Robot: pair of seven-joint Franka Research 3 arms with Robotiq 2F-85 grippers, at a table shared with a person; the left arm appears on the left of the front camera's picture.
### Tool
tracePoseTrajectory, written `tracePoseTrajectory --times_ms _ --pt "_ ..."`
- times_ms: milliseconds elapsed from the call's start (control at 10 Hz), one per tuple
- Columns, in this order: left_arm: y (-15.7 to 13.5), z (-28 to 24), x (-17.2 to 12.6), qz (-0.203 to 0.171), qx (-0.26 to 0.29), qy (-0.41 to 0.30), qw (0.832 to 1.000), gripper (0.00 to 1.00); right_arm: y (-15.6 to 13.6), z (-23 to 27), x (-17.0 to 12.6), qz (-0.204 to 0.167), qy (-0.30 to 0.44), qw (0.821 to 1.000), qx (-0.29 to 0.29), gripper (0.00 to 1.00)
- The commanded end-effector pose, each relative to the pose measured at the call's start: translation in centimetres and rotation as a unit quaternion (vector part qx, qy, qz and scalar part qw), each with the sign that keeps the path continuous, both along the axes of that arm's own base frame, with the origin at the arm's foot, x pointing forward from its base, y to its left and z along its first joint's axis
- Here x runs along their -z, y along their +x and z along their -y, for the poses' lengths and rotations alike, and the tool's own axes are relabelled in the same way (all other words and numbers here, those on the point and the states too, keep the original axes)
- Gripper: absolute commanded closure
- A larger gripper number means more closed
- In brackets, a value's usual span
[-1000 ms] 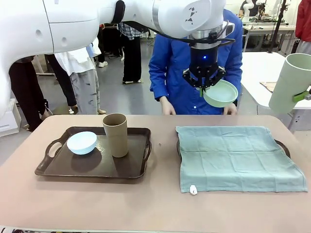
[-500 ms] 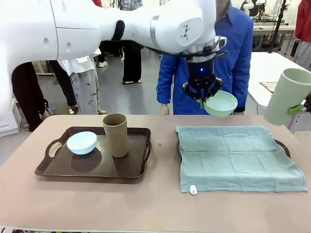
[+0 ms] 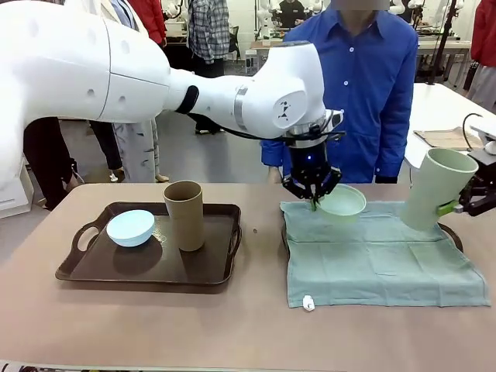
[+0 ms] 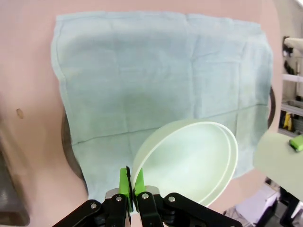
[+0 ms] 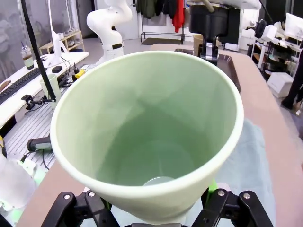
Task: Set up a tray with a mat and arrange the tableware.
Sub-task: Place the Picnic Bowl and Reusable plastic cup back onto the Handle tray in front of the human's position.
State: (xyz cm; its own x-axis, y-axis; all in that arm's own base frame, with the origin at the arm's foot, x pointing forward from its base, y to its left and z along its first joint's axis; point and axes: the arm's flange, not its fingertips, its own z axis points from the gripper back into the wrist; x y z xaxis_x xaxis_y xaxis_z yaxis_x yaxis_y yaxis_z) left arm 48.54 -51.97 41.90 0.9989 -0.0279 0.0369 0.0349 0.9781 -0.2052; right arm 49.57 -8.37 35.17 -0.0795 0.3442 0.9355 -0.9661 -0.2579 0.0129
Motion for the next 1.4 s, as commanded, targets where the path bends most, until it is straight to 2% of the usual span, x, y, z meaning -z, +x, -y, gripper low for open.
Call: tracePoseTrajectory --times_ms 0,300,400,500,800,1300 --pt "-0.2 -0.1 1.1 -0.008 0.016 0.006 1.0 0.96 1.2 -0.4 2.0 -0.013 -0.028 1.0 0.0 0.16" --pt "0.0 -0.1 2.8 -0.008 0.012 0.013 1.0 0.96 2.2 -1.7 4.6 -0.023 -0.058 0.998 0.005 0.16" --pt "-0.3 -0.2 2.1 0.002 0.021 0.026 0.999 0.96 2.2 -2.0 3.7 -0.012 -0.076 0.997 0.024 0.16" --pt "0.1 0.2 2.5 -0.011 0.01 0.013 1.0 0.96 1.6 -1.3 4.9 -0.017 -0.036 0.999 0.009 0.16" --pt "0.5 0.0 3.2 -0.006 0.022 0.007 1.0 0.96 2.2 -0.9 4.6 0.001 -0.039 0.999 0.021 0.16" --pt "0.4 2.6 4.9 0.012 0.04 0.017 0.999 0.96 3.1 -0.8 6.3 0.02 -0.02 1.0 0.005 0.16"
